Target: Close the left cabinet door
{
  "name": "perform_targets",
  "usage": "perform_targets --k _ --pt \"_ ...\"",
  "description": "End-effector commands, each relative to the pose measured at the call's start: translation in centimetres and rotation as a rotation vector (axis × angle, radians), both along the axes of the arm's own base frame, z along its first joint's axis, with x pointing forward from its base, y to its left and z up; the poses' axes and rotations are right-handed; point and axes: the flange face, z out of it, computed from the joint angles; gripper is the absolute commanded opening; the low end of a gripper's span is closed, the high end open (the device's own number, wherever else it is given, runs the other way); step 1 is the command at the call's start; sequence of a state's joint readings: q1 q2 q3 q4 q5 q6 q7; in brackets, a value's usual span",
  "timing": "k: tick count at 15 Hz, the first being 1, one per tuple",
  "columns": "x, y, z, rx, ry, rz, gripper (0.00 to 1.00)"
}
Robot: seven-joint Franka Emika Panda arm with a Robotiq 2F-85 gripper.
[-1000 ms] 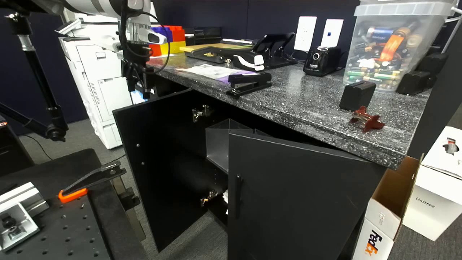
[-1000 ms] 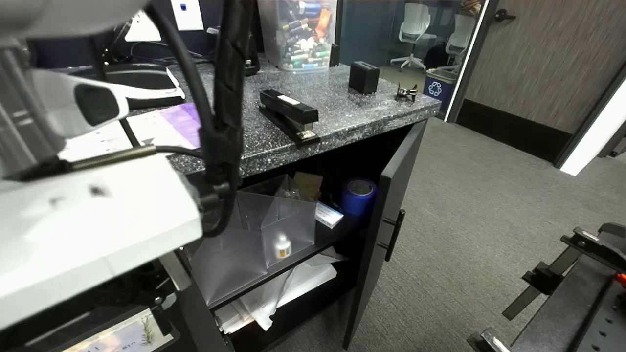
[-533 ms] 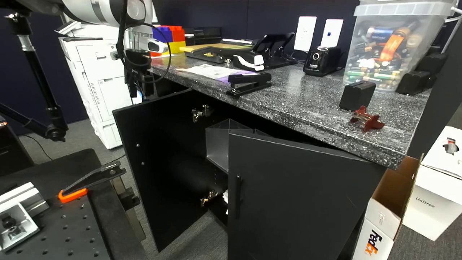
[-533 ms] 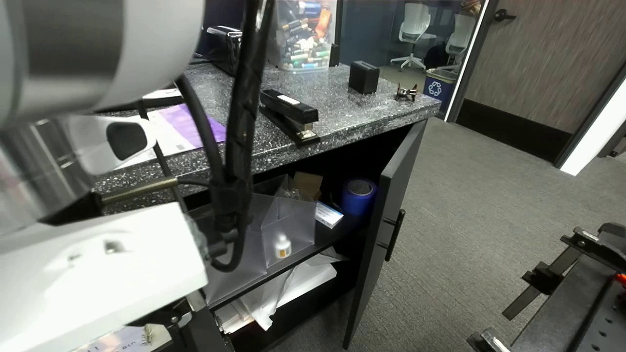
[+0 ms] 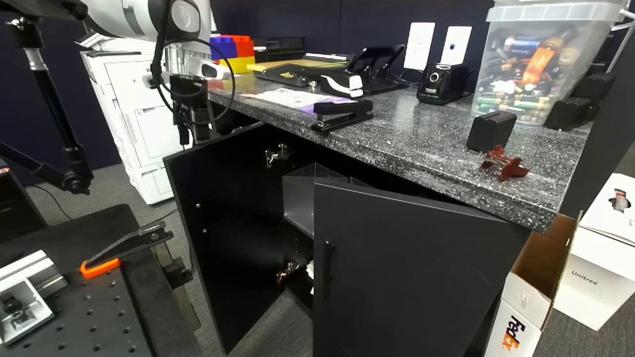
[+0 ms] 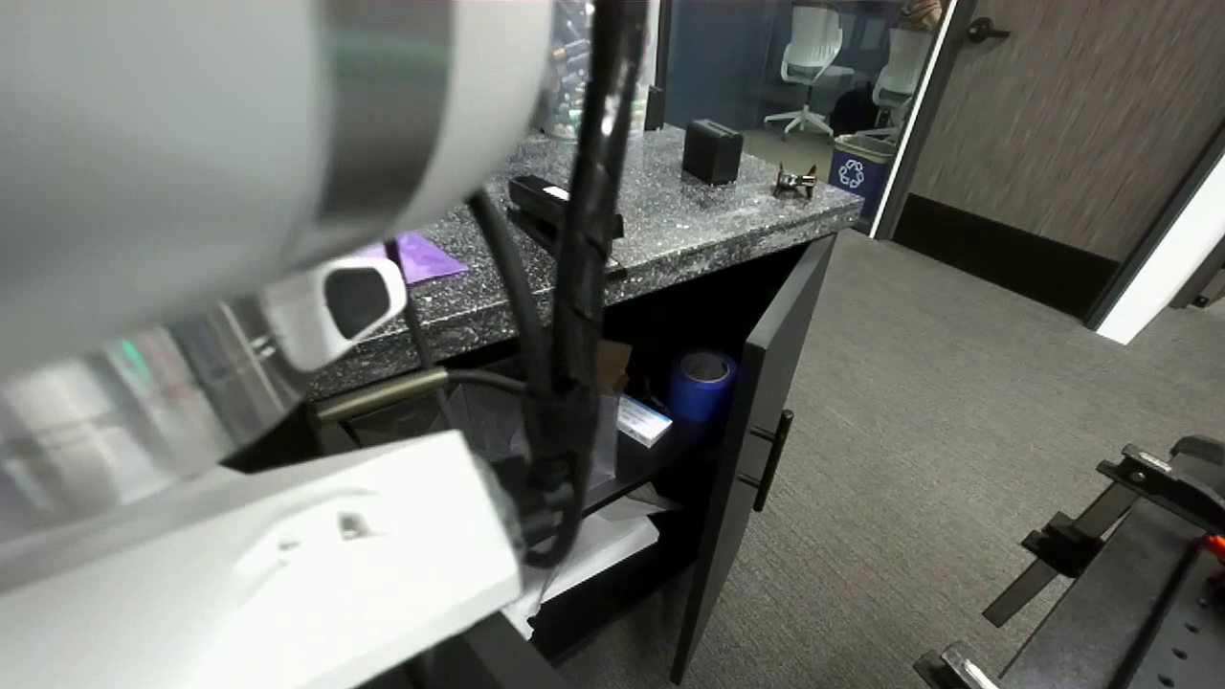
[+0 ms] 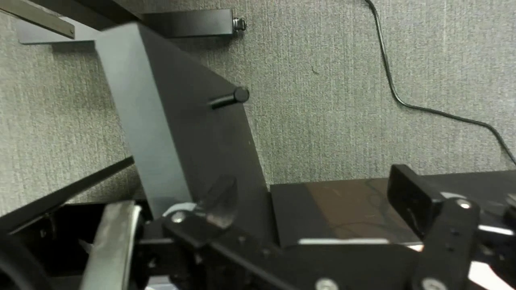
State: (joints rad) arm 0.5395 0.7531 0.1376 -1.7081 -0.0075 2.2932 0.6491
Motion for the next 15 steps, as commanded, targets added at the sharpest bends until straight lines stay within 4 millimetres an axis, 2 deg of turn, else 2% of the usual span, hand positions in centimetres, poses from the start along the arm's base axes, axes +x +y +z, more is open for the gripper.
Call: perform_targets --k 1,3,8,15 --pt "-2.4 -4.3 -1.4 -0.081 0.054 -0.055 1.0" --pt "-2.8 -6.5 -1.3 -0.125 0.062 -0.068 1.0" --pt "-3.0 -12.8 -2.3 -0.226 0.104 -0.112 1.0" --pt "0.1 -19.1 -5.9 -0.401 0.095 -0.084 1.0"
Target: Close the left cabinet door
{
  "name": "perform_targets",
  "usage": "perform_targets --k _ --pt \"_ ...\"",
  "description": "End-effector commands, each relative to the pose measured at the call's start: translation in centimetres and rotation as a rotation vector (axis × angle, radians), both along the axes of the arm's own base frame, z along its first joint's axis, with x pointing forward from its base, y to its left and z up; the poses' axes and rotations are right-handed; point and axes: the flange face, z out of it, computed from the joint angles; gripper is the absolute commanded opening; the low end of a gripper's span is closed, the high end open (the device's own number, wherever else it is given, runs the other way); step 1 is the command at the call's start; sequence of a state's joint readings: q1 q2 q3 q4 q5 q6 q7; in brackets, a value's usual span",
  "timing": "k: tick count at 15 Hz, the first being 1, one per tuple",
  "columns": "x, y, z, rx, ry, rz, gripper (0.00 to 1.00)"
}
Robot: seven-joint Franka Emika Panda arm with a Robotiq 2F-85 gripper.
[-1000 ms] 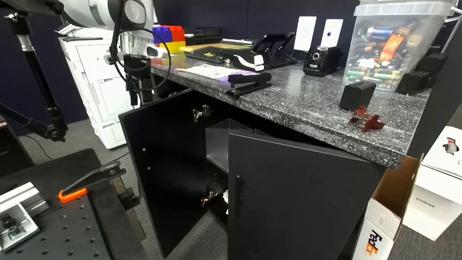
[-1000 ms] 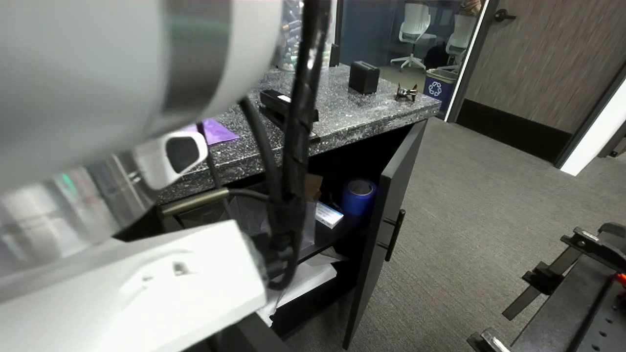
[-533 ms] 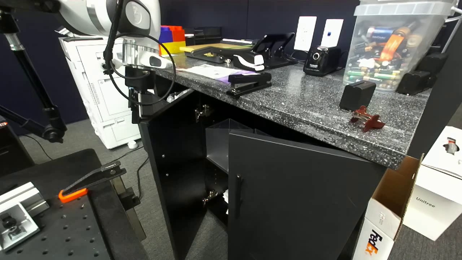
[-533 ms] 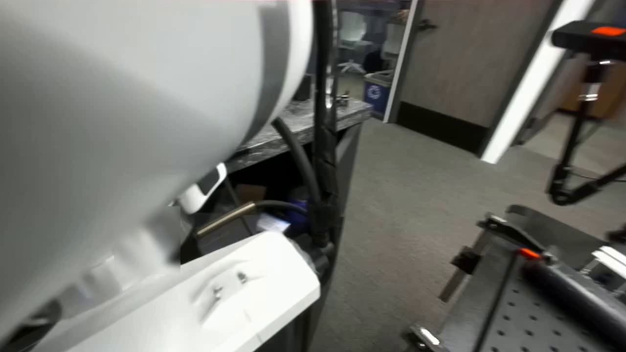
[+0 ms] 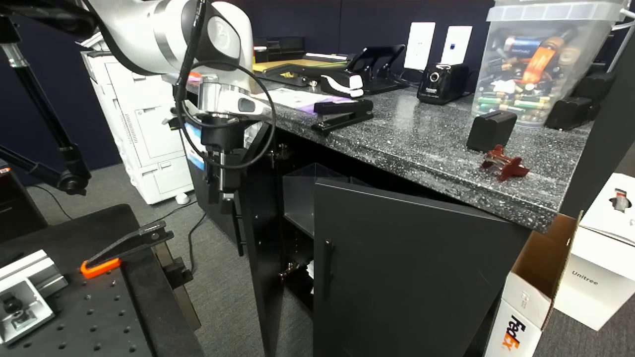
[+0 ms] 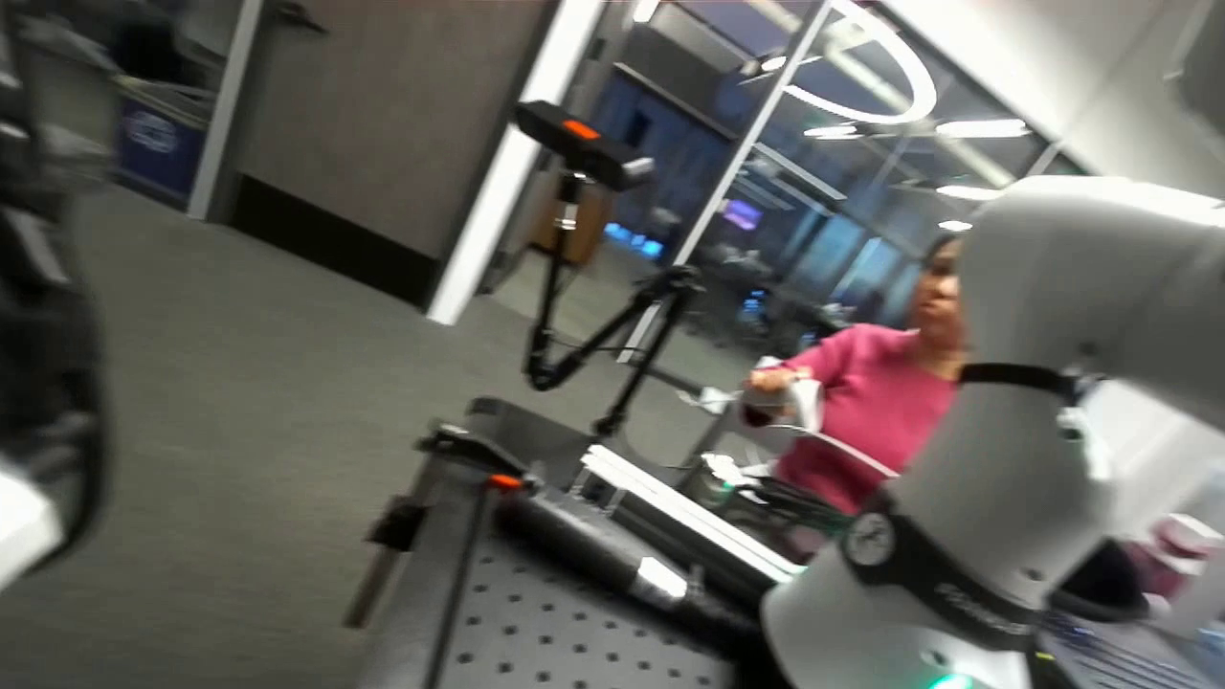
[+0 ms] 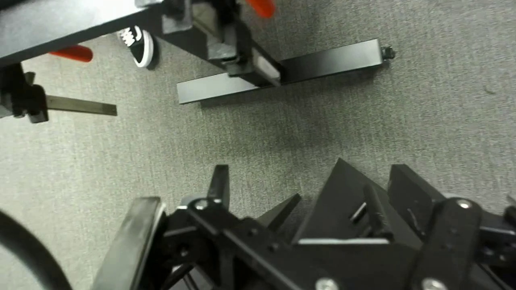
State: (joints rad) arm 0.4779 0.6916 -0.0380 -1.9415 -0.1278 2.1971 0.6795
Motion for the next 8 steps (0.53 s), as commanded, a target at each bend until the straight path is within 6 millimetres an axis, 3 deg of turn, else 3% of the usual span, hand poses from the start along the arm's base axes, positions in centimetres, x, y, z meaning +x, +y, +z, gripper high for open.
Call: perform_targets --k 1,4,8 --pt "1.0 -3.3 -1.0 -0.12 -0.028 0.048 1.0" --pt "1.9 -5.4 -1.0 -0.192 -0.055 0.07 1.0" --pt "3.3 -5.8 -0.5 -0.271 -0.127 0.104 1.0"
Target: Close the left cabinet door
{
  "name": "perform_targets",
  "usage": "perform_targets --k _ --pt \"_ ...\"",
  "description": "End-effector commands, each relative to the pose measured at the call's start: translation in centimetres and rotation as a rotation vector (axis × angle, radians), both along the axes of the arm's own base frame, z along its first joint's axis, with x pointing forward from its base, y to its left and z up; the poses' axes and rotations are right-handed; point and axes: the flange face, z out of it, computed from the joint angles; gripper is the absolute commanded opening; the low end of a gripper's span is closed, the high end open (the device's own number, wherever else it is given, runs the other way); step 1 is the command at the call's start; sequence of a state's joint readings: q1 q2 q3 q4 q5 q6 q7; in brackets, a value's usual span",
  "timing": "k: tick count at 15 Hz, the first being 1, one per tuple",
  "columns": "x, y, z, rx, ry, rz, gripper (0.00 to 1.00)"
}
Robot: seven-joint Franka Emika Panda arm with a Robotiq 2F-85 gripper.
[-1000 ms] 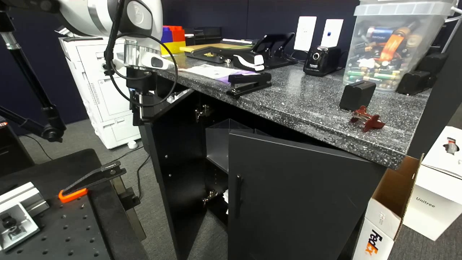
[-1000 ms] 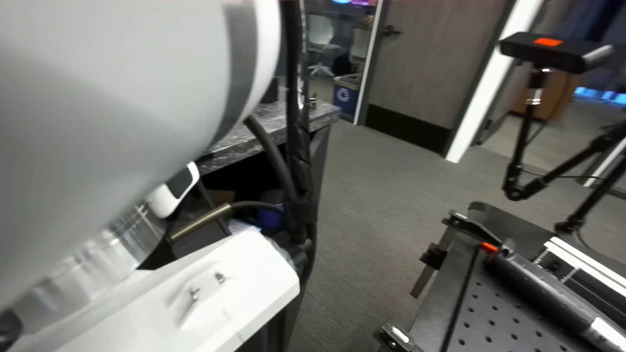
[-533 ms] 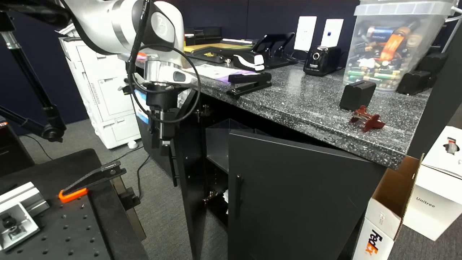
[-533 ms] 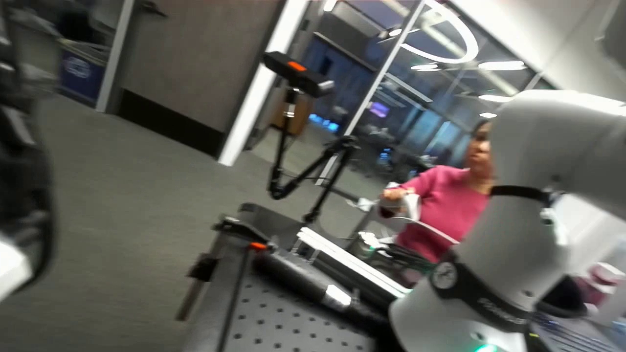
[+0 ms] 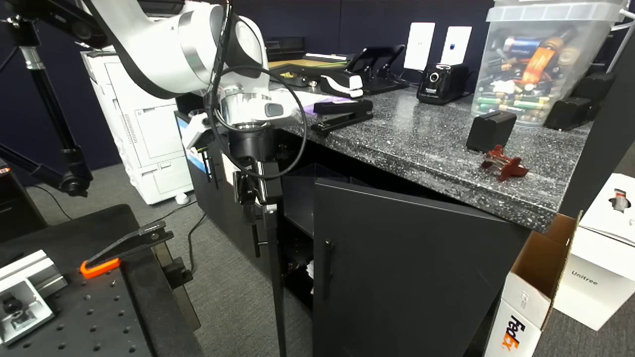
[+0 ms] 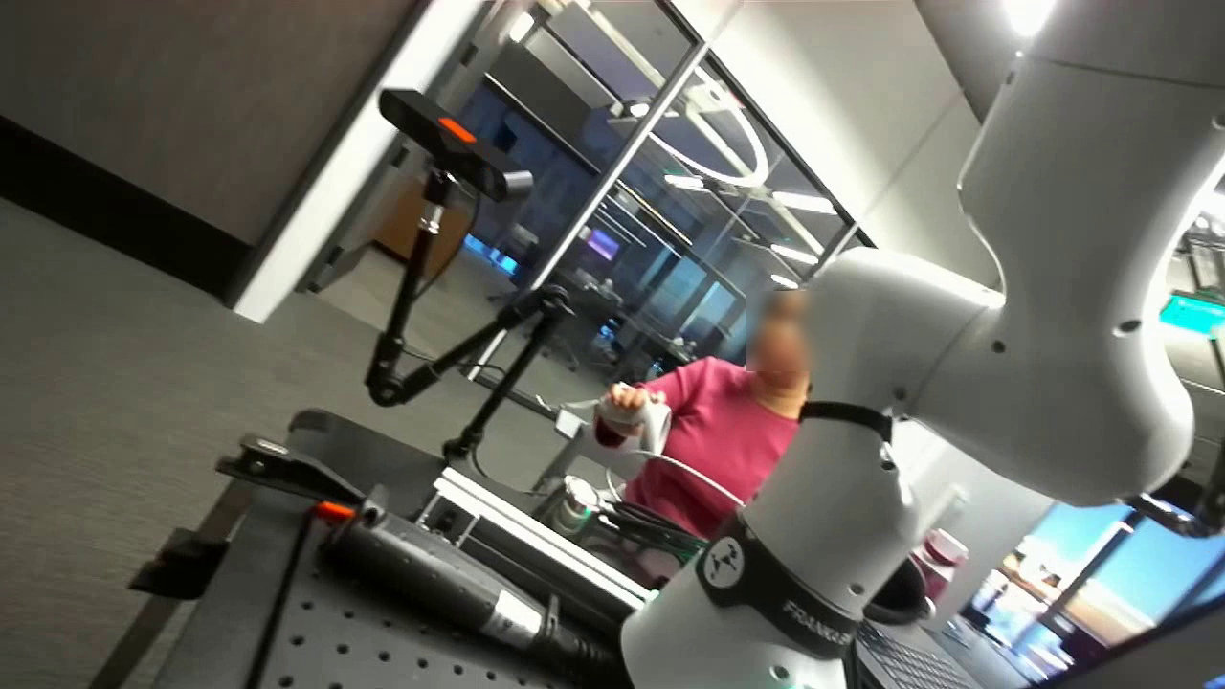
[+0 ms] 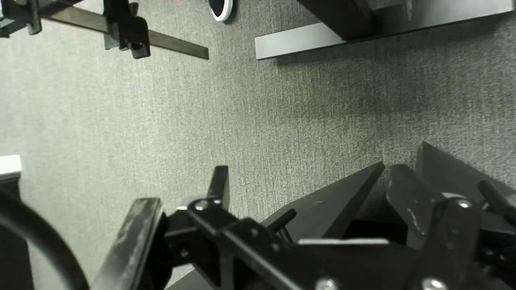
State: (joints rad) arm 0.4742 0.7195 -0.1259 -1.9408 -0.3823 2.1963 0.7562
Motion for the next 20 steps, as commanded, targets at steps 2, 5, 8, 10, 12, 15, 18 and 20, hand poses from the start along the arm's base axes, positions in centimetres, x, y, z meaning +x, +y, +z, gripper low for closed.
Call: perform_targets --k 2,5,8,10,12,15,18,20 --pt "2.4 0.0 0.8 -0.111 -0.114 0.038 1.0" --pt "4.6 -0.5 1.2 -0.18 -0.19 0.062 1.0" --pt "6.5 -0.5 1.4 -0.23 -0.243 0.075 1.0" --pt "7.2 0.2 1.6 -0.238 -0.257 0.079 1.0" --pt "7.3 1.3 2.2 -0.233 -0.265 0.079 1.0" --pt "7.0 3.3 3.8 -0.218 -0.273 0.079 1.0" --pt "6.3 5.7 6.3 -0.192 -0.291 0.075 1.0" --pt "6.1 7.0 7.9 -0.176 -0.301 0.073 1.0"
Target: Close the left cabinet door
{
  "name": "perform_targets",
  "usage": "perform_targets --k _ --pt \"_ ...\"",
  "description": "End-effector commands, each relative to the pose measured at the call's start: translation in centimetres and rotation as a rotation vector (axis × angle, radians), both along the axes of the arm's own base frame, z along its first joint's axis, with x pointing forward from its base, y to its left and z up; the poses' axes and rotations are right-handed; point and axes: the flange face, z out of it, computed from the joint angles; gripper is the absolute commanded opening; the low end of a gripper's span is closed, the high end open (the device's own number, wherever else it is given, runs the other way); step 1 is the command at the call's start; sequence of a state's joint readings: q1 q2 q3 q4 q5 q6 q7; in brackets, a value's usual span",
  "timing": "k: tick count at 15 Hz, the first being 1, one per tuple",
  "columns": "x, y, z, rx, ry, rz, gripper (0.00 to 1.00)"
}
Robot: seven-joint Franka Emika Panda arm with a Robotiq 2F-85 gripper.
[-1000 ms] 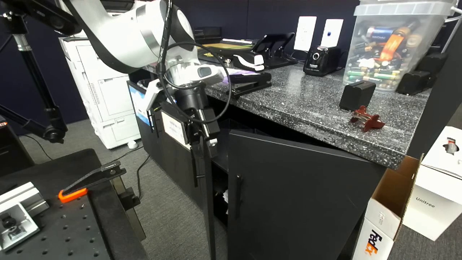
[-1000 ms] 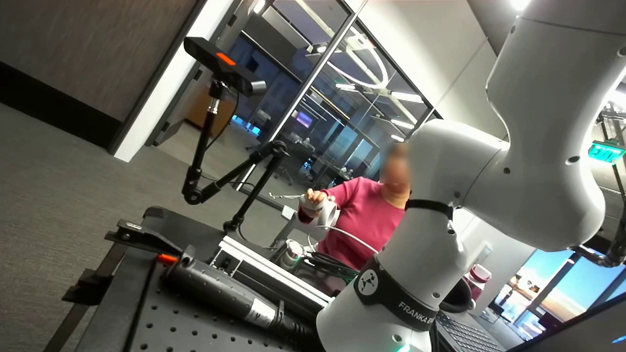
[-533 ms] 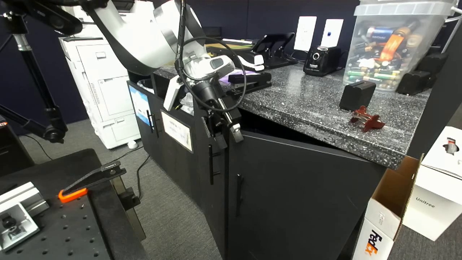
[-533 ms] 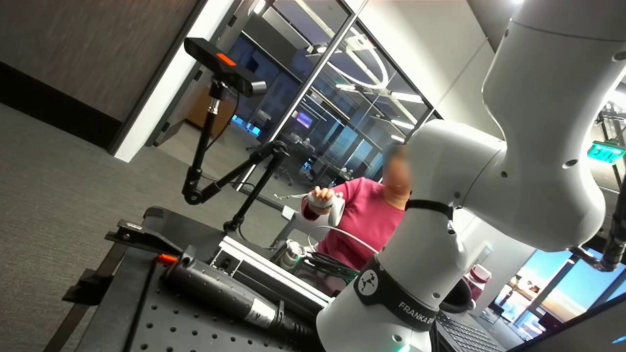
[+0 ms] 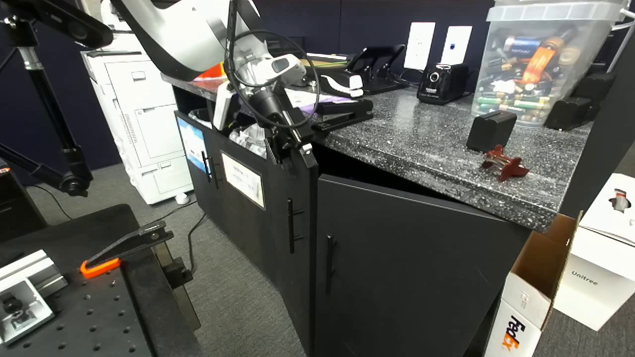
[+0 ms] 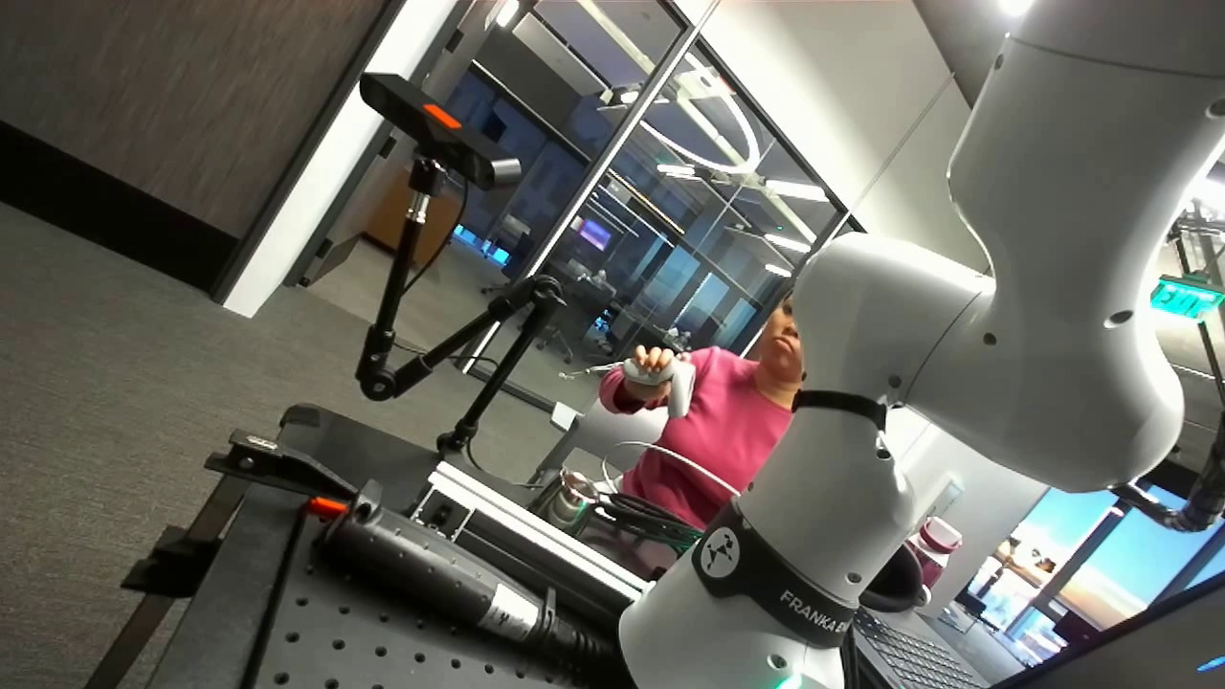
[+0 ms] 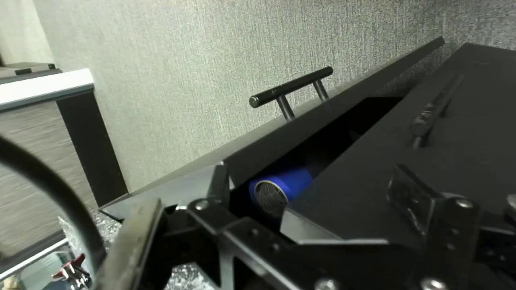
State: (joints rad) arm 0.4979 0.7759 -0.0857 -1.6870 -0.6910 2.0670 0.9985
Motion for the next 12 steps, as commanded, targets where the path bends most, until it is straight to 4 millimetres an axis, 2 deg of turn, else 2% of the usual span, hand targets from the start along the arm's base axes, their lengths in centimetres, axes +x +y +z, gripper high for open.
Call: perform_targets --k 1,4,6,9,10,11,12 --pt "-0.5 2.3 3.9 0.01 -0.029 -0.003 1.0" --pt "0.1 2.4 5.1 0.021 -0.045 -0.009 1.0" --pt "-0.5 2.6 6.7 0.106 -0.021 -0.036 1.0" --pt "-3.3 3.5 11.2 0.278 0.001 -0.037 1.0" --pt "-0.9 3.7 7.5 0.191 -0.008 -0.048 1.0" --pt "-1.2 3.9 8.7 0.206 -0.013 -0.046 1.0" --pt "-1.2 3.9 9.0 0.206 -0.016 -0.046 1.0"
